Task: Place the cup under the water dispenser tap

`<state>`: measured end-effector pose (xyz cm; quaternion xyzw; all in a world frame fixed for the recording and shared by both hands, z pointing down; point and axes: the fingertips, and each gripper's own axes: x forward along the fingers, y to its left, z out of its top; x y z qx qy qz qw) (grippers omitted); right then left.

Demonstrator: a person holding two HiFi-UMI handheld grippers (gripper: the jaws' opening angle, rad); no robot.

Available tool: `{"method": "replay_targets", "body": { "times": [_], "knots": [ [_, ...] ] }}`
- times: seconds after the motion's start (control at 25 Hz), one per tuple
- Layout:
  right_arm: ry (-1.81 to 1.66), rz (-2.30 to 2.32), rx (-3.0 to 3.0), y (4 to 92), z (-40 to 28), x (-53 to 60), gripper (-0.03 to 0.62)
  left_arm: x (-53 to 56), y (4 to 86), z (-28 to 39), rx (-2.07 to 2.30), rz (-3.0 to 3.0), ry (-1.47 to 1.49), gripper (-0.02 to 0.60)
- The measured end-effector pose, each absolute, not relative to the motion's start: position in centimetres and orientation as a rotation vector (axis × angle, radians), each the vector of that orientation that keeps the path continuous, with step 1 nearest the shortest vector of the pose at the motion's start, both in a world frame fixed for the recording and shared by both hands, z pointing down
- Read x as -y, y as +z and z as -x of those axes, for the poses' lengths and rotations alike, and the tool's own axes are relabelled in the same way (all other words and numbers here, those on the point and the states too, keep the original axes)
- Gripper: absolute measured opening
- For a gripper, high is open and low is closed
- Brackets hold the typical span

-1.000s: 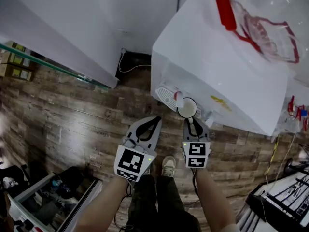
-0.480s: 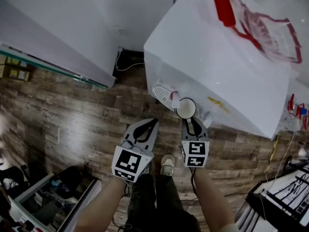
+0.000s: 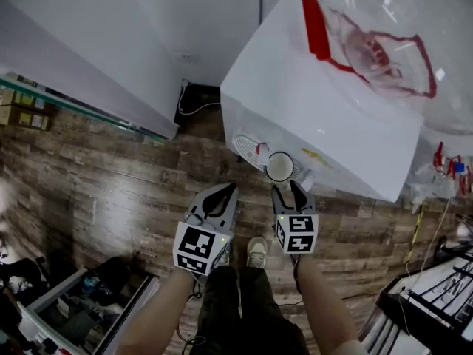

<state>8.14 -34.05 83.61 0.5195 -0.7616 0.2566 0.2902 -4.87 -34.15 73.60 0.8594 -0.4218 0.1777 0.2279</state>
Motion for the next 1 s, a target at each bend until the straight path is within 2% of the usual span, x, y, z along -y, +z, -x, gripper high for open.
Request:
{"method": "replay_targets", "body": {
  "times": [0.08,0.16,0.32,0.68,1.0],
  "knots": [
    [0.704,-1.377,2.011,82.7,-8.1,33.3,0.187,33.9,72.5,4.9,1.161,-2.372,0.493,0.006],
    [0.723,-1.37,1.994,81.5,-8.0,32.4,0.099,33.5,71.0,4.9,1.158,-2.378,0.496,0.006],
    [0.811,-1.368,1.989,77.1,-7.9,30.9,0.042,33.0,67.4,5.0,1.146,-2.383,0.496,0.006],
    [0.825,-1.433,2.111,61.5,-8.4,29.3,0.036,32.9,57.6,5.6,1.185,-2.451,0.479,0.006],
    [0.607,-1.486,2.202,48.5,-9.2,28.4,0.025,31.0,47.7,6.6,1.211,-2.481,0.493,0.006]
  ]
}}
